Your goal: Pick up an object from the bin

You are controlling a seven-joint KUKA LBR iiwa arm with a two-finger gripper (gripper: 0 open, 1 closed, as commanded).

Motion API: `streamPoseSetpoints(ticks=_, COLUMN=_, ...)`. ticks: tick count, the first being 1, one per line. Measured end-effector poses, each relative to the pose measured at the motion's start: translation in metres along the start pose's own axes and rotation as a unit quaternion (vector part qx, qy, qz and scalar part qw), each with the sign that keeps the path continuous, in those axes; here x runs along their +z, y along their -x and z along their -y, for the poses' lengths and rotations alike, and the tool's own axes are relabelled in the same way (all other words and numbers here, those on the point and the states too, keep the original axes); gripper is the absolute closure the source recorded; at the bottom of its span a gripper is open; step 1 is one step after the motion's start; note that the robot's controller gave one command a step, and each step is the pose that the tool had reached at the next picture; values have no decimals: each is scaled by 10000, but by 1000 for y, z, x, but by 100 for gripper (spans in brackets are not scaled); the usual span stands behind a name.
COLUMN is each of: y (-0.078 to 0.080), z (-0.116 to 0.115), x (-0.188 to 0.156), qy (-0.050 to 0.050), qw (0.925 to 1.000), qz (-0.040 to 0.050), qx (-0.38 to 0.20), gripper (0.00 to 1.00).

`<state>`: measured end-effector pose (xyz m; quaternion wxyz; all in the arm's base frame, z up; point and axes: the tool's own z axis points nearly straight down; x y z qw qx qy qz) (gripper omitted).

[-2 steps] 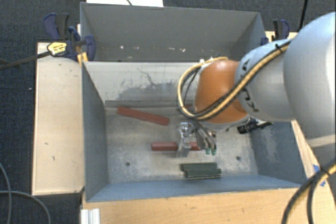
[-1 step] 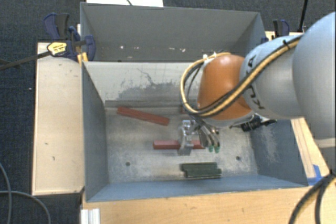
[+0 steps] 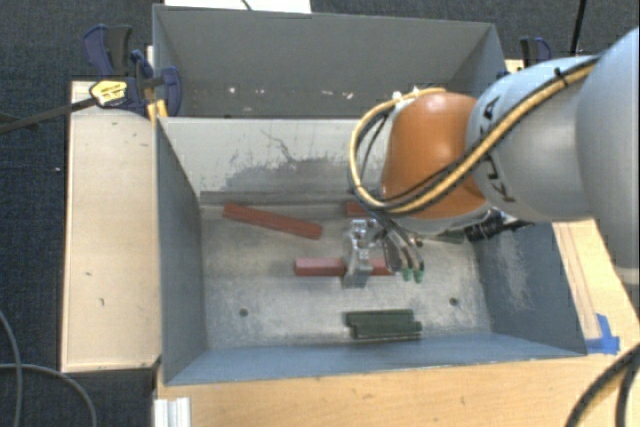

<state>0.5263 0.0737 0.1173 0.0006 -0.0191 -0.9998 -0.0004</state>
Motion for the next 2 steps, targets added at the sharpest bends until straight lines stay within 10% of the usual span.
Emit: streamPoseSetpoints(ticks=2, y=-1, z=0, x=-31, qy=-2, qw=10000, qz=-7, qx=-7, gripper=100)
